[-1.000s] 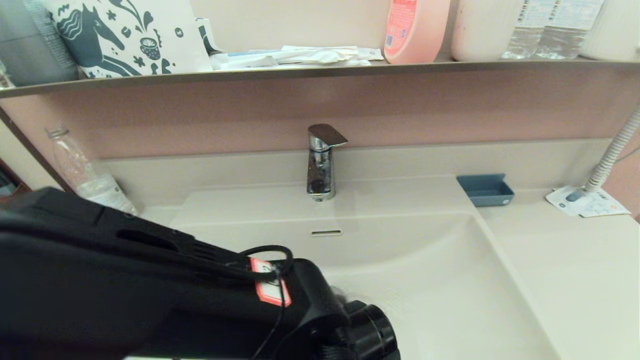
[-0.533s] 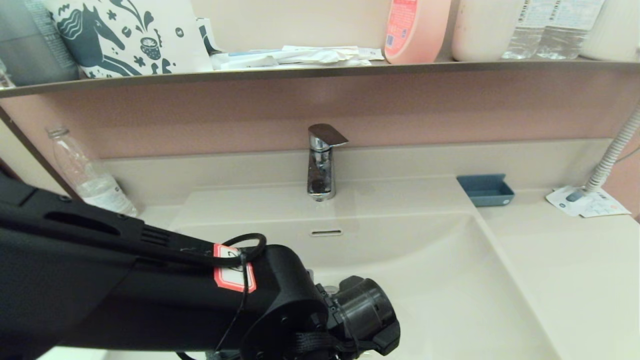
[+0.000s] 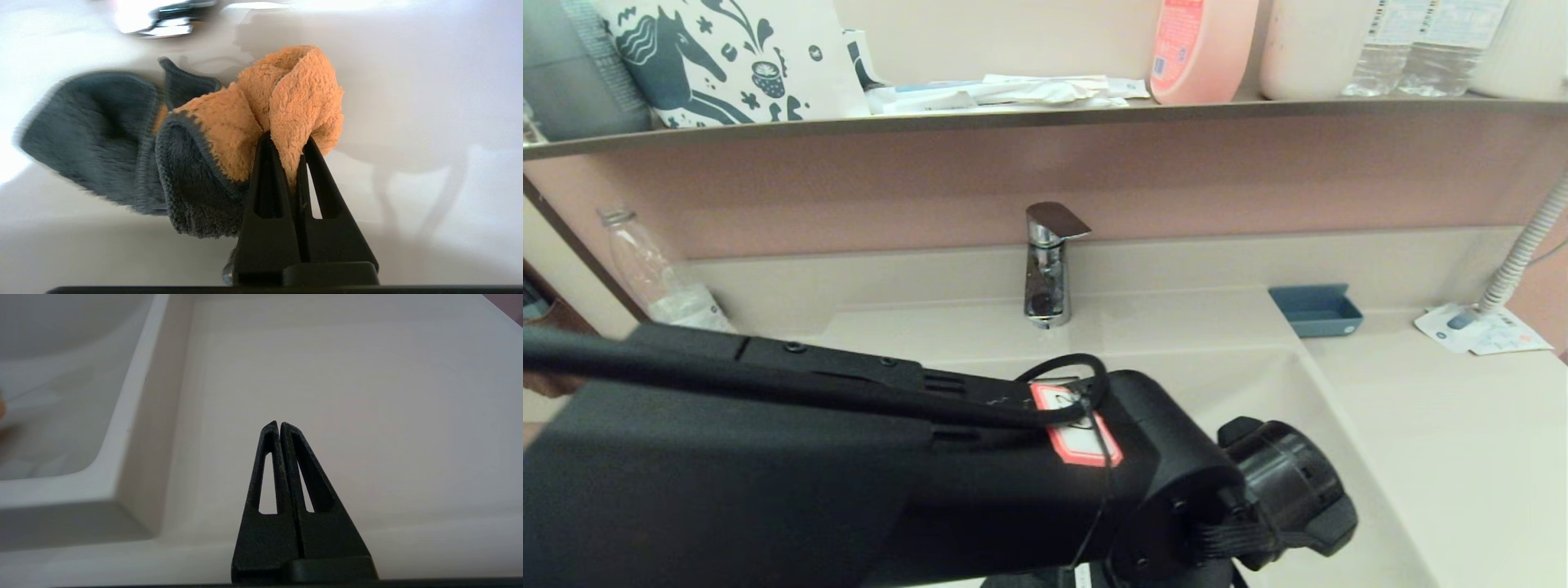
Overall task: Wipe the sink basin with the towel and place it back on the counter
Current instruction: Wipe the sink
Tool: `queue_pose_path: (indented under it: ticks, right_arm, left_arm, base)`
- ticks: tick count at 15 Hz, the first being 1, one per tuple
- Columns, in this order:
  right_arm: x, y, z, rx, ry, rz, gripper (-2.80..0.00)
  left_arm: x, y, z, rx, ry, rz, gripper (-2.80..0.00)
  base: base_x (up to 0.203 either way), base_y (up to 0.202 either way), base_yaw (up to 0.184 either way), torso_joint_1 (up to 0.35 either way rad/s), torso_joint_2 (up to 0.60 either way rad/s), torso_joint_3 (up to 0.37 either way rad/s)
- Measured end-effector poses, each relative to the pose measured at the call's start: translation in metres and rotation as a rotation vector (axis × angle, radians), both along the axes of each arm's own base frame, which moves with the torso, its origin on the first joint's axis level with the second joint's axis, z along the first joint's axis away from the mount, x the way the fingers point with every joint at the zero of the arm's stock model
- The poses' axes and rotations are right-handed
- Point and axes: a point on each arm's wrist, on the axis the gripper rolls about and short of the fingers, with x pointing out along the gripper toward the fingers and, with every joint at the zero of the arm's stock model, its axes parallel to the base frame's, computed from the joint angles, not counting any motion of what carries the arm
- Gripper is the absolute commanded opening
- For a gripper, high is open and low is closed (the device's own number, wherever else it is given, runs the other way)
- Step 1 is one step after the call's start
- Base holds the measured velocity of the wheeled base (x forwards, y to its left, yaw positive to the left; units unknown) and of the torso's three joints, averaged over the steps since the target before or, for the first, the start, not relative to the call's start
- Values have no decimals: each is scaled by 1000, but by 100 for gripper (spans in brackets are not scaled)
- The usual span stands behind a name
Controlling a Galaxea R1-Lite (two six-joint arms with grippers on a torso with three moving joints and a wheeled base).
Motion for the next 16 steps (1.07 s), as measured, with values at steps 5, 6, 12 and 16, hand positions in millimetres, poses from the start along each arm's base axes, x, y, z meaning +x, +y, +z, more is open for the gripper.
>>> queue_pose_path:
  ticks: [5,6,12,16]
  right_arm:
    - [0,0,0,0,0,0,-280]
    - [0,0,0,0,0,0,-280]
    - [0,0,0,0,0,0,-280]
    - [0,0,0,0,0,0,-280]
  left_arm:
    - [-42,-51,-20,32,14,-173,-280]
    - [-44,-55,-25,27,11,-180,-280]
    - [-11,-51,-42,30,-7,-100,-280]
    - [9,-27,-60,154,-16,-27,-280]
  base:
    - [0,0,0,0,0,0]
    - [0,0,0,0,0,0]
    - [0,0,0,0,0,0]
    - [0,0,0,0,0,0]
